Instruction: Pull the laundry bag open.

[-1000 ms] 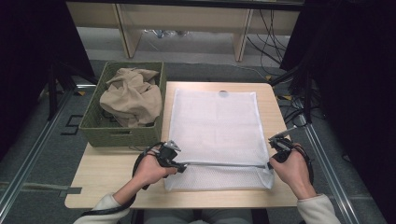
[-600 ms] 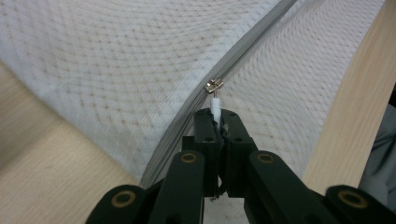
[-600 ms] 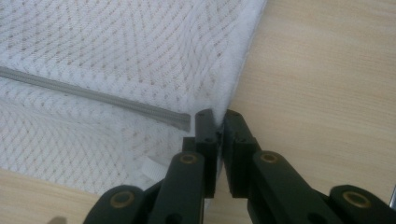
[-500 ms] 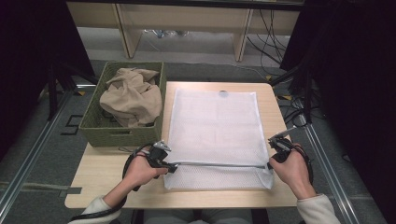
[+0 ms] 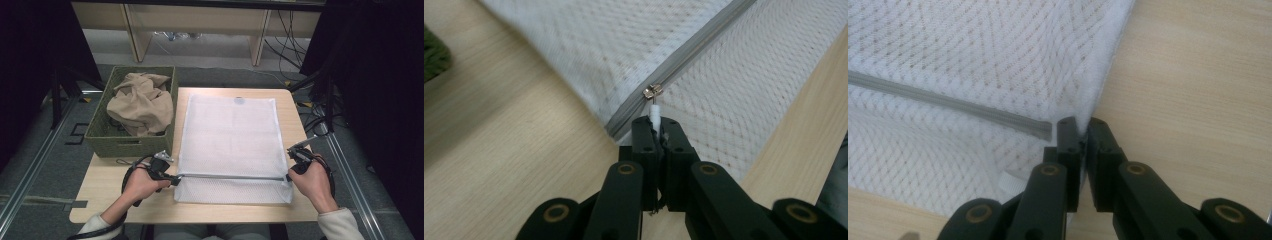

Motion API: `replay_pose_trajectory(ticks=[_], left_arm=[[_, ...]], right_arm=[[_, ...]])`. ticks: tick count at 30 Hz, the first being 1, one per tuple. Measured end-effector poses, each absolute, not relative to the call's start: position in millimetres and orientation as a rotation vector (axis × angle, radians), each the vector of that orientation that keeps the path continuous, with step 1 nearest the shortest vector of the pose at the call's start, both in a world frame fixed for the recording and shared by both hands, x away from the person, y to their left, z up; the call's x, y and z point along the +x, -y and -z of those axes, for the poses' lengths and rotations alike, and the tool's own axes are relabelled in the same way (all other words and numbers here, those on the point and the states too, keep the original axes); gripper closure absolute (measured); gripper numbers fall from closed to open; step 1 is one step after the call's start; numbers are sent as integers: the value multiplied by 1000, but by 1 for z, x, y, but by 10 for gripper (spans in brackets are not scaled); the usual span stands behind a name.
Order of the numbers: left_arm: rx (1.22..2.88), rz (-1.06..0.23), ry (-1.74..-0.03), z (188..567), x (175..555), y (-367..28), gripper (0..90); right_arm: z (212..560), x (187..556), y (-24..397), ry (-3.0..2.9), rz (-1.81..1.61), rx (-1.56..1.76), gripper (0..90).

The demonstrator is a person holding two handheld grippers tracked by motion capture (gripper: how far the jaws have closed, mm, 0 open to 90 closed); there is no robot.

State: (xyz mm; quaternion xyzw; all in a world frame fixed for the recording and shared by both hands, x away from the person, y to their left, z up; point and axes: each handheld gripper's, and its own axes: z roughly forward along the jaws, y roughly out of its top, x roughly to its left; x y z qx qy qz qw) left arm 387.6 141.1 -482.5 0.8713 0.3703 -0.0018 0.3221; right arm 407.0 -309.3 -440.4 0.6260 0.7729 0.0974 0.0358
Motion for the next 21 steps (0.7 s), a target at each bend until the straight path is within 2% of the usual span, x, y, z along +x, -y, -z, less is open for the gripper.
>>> replay_pose_trajectory(ticks=[5,7,8,11,21], left_arm=[[2268,-13,-1002,484,388,-149,869],[2278,-17,-1000,483,388,-152,869],[2340,-19,-960,481,390,-157,869],[2339,-21,-965,481,390,-165,869],[2369,-55,-963,482,386,-159,864]], right_arm=[[440,407,308,-2361,-292,1965,864],[440,406,308,-2357,-293,1968,864],[441,406,307,-2335,-311,1976,864],[440,407,308,-2358,-299,1985,864],[442,407,305,-2378,-294,1955,861]])
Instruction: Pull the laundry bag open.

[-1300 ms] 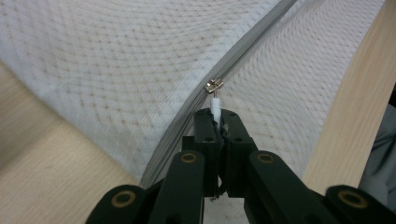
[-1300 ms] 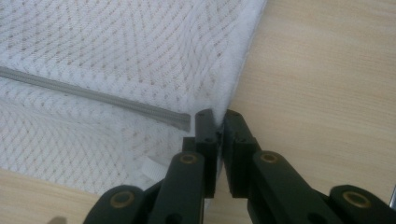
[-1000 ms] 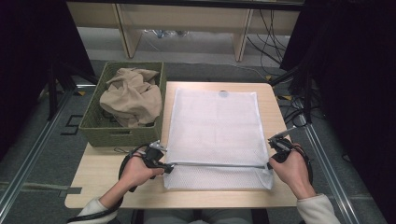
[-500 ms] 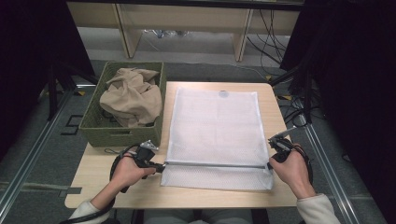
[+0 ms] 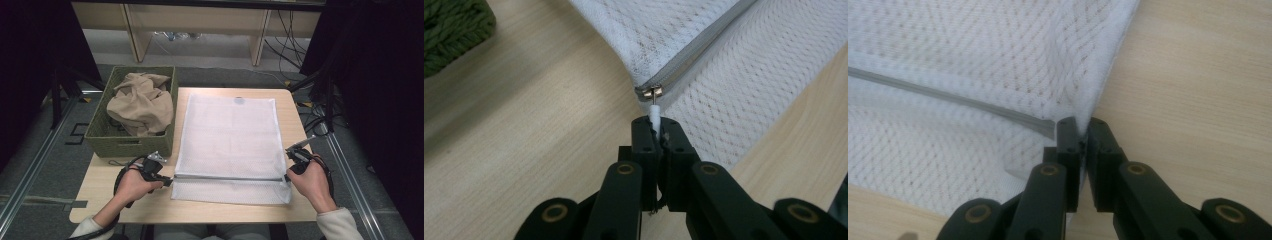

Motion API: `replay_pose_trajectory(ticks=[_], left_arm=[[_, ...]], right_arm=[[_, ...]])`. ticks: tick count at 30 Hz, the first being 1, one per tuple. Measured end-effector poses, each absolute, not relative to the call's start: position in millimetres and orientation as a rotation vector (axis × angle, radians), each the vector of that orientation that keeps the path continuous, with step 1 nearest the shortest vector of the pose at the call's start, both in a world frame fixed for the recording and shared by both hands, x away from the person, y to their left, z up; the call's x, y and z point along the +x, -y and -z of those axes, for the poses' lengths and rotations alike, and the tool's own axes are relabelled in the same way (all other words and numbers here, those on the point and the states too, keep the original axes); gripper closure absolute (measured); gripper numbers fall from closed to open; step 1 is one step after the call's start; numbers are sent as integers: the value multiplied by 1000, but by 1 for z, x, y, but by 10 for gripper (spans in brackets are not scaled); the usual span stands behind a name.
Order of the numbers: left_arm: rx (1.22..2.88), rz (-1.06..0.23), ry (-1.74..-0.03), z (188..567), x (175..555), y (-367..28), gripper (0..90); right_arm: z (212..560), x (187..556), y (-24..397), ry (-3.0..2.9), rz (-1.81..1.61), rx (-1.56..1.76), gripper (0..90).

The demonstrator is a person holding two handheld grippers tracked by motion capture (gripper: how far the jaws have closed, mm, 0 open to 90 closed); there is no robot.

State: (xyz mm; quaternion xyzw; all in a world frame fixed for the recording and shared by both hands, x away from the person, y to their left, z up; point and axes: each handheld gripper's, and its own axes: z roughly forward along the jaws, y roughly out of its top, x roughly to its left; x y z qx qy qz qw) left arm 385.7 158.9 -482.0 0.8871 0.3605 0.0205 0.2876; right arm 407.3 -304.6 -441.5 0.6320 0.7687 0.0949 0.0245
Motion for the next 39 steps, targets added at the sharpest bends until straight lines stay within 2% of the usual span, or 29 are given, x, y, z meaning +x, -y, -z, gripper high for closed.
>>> replay_pose_trajectory(ticks=[3,5,6,10,15,22,32,36,39], left_arm=[[2371,-93,-961,481,384,-156,856],[2370,-106,-961,480,383,-154,824],[2319,-119,-991,481,381,-150,806],[2335,-153,-960,478,377,-145,744],[2334,-195,-932,473,373,-140,721],[2360,-228,-827,467,366,-122,747],[2397,-204,-781,481,373,-105,758],[2350,-176,-784,480,370,-103,762],[2279,-204,-770,460,364,-113,762]], right_arm=[[442,407,304,-2387,-308,1957,857],[444,408,306,-2404,-335,1901,849],[444,408,307,-2412,-342,1881,846],[441,406,303,-2373,-312,1966,819],[440,406,304,-2374,-336,1953,791],[433,404,303,-2327,-353,1996,725],[427,403,302,-2309,-412,1952,676],[427,404,306,-2335,-453,1859,674],[422,402,302,-2313,-461,1889,673]])
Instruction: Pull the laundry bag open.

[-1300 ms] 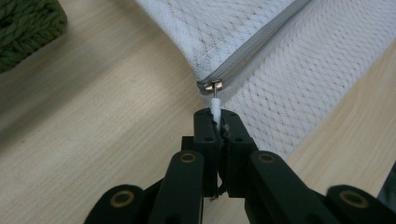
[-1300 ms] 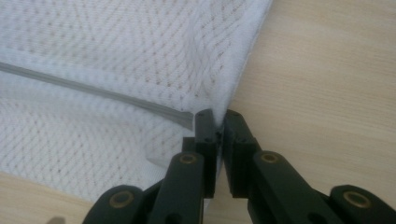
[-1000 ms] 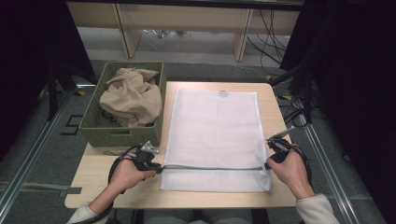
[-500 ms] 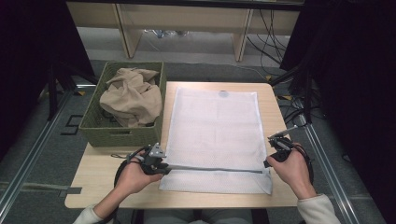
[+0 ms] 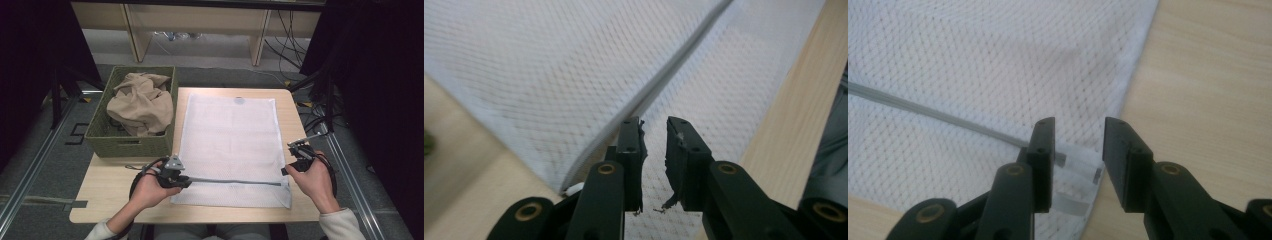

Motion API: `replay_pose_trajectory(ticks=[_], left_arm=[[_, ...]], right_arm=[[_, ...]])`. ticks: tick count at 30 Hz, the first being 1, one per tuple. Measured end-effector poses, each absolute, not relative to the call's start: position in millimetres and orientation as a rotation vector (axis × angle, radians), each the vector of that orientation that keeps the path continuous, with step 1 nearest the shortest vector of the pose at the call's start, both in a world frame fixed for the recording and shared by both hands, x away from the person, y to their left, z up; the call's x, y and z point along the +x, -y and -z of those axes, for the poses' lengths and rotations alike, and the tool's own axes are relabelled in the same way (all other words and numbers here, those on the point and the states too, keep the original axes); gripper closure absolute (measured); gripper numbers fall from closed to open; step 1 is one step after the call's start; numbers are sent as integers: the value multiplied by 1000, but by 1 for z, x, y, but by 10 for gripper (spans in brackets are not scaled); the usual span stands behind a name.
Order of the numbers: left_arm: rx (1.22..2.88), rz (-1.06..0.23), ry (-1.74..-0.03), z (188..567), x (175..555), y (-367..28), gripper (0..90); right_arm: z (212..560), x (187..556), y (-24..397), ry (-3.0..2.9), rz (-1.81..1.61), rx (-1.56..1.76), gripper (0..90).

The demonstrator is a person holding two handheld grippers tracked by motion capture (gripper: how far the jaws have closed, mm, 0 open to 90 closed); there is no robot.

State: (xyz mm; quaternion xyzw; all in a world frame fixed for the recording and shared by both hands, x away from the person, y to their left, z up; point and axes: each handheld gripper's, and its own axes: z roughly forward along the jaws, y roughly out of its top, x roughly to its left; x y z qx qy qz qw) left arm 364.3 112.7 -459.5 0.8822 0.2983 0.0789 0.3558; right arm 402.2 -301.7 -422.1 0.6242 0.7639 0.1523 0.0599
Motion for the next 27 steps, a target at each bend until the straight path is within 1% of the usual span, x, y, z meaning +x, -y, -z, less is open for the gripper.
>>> replay_pose_trajectory(ticks=[2,3,4,5,6,8,11,13,17,19,20,23,27], left_arm=[[2256,-248,-791,453,365,-123,766],[2256,-248,-791,453,365,-123,774],[2260,-267,-828,453,368,-131,795],[2260,-267,-828,453,368,-131,825],[2307,-287,-848,456,371,-137,840],[2310,-268,-855,462,372,-138,852],[2314,-260,-866,469,373,-136,871],[2305,-247,-869,471,374,-134,873],[2346,-232,-844,484,381,-124,872],[2346,-213,-871,488,384,-121,871],[2342,-204,-855,489,385,-119,871],[2328,-204,-863,489,385,-117,871],[2278,-251,-830,478,375,-117,857]], right_arm=[[423,404,304,-2339,-489,1808,679],[421,402,299,-2297,-474,1884,690],[423,404,302,-2340,-488,1795,713],[424,404,304,-2370,-493,1751,717],[425,404,303,-2366,-488,1756,726],[421,401,296,-2329,-455,1864,746],[422,403,296,-2352,-468,1822,749],[423,404,294,-2353,-469,1824,746],[422,405,290,-2360,-461,1810,746],[422,406,289,-2371,-470,1763,748],[421,405,288,-2375,-479,1751,749],[420,405,284,-2383,-494,1738,753],[424,409,270,-2471,-554,1683,756]])
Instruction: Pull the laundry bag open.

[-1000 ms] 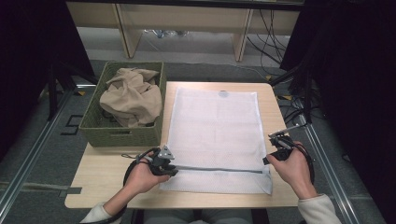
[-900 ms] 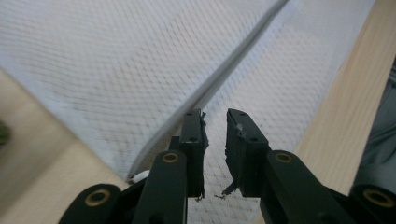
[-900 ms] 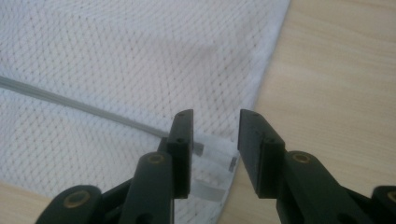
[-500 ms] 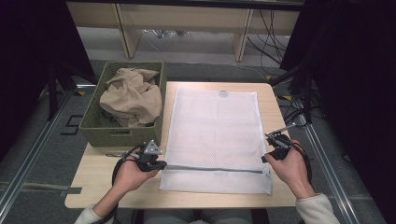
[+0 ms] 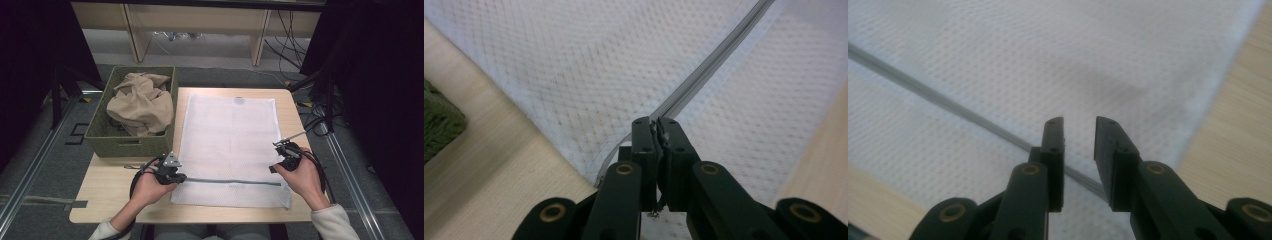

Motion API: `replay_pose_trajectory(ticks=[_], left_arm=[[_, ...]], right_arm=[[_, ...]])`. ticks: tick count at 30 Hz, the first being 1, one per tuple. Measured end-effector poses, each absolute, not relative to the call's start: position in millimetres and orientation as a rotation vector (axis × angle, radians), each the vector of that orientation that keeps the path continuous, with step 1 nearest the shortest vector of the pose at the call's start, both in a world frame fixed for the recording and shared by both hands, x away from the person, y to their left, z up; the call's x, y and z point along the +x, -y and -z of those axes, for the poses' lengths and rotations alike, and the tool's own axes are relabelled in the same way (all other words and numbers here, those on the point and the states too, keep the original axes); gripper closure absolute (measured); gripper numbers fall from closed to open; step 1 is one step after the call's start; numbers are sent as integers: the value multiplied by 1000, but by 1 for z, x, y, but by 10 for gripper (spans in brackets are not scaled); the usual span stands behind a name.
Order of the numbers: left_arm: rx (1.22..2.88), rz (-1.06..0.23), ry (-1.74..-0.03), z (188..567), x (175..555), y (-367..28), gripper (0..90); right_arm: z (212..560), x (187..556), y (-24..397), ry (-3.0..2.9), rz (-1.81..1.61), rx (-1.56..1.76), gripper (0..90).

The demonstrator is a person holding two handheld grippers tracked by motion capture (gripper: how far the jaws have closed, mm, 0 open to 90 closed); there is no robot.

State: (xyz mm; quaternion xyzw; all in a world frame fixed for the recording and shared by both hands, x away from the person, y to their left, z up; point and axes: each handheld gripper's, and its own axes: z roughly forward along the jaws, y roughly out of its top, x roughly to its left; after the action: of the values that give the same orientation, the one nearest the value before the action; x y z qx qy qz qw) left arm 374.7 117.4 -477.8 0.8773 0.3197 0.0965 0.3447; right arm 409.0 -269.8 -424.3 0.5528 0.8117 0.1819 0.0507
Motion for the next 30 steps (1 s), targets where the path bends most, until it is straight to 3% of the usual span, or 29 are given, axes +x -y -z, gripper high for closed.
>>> replay_pose_trajectory(ticks=[11,16,30], left_arm=[[2039,-321,-872,477,360,-135,693],[1973,-401,-883,479,360,-138,570],[1920,-418,-919,479,355,-136,482]], right_arm=[[432,430,235,-2580,-576,1536,735],[434,436,222,-2593,-569,1498,710],[432,437,216,-2613,-563,1445,722]])
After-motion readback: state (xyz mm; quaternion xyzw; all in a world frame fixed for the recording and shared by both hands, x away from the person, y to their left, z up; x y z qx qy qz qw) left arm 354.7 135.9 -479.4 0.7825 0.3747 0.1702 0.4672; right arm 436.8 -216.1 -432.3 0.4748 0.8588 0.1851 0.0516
